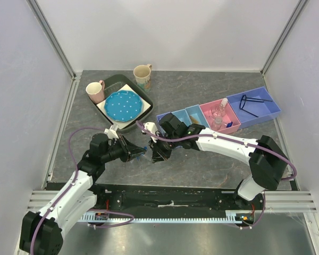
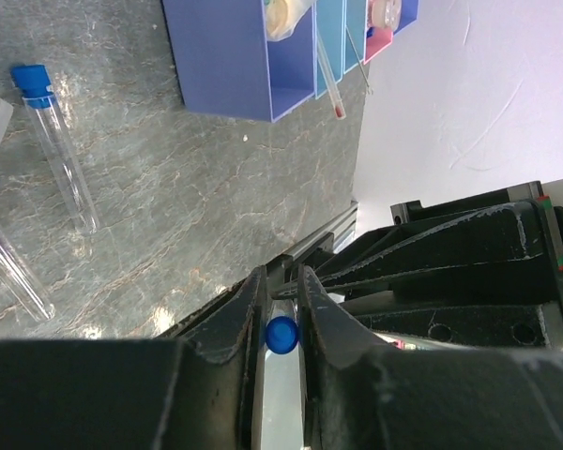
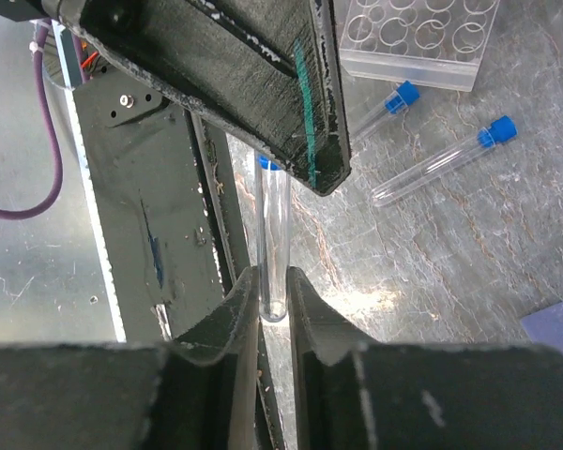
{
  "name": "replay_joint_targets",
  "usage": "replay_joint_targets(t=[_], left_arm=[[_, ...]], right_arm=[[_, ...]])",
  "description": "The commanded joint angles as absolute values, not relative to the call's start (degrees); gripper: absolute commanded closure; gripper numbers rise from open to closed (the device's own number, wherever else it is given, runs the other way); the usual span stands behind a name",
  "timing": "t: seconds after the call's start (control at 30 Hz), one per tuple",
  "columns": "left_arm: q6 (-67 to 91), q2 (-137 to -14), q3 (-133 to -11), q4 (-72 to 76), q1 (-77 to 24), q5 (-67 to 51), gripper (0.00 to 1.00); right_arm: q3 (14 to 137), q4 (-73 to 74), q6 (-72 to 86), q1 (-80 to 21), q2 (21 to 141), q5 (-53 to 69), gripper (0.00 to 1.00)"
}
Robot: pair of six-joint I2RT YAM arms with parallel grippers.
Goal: Organize the chemistry lab equipment
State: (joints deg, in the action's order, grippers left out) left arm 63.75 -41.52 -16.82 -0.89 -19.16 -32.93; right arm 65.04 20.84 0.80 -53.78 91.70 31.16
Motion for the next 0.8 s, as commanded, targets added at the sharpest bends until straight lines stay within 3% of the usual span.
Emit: replay_joint_targets(t=[0.0,0.03,0.13,0.23,0.5,0.77], left_arm=[[59.07,-39.91,-20.65,-8.75,-19.51,-29.47,0.98],[56.63,-39.47,-22.48,-10.62,-19.42,-27.88,0.98],[50.66,-37.36,-26.87,-18.94,-19.34,-20.41,0.98],[44.94,-36.39,-31.53,-25.90,-19.25,-12.32,0.98],[33.76,-39.81,-38.76,-32.52,-19.25,7.79,0.98],[29.62,-47.19,-40.34,-28.22,-19.25,18.45,0.98]], right_arm=[[68.10,23.98,-5.17,-53.61,91.49,33.13,0.70],[68.72,25.04,-7.71,-53.09,91.41,33.40,0.55],[70.84,29.34,-13.86,-50.90,90.27,35.42,0.34],[71.89,33.74,-18.79,-48.00,88.34,38.31,0.25],[68.12,35.16,-23.55,-41.40,80.87,43.77,0.16],[66.36,34.37,-23.47,-39.20,79.28,46.58,0.13]])
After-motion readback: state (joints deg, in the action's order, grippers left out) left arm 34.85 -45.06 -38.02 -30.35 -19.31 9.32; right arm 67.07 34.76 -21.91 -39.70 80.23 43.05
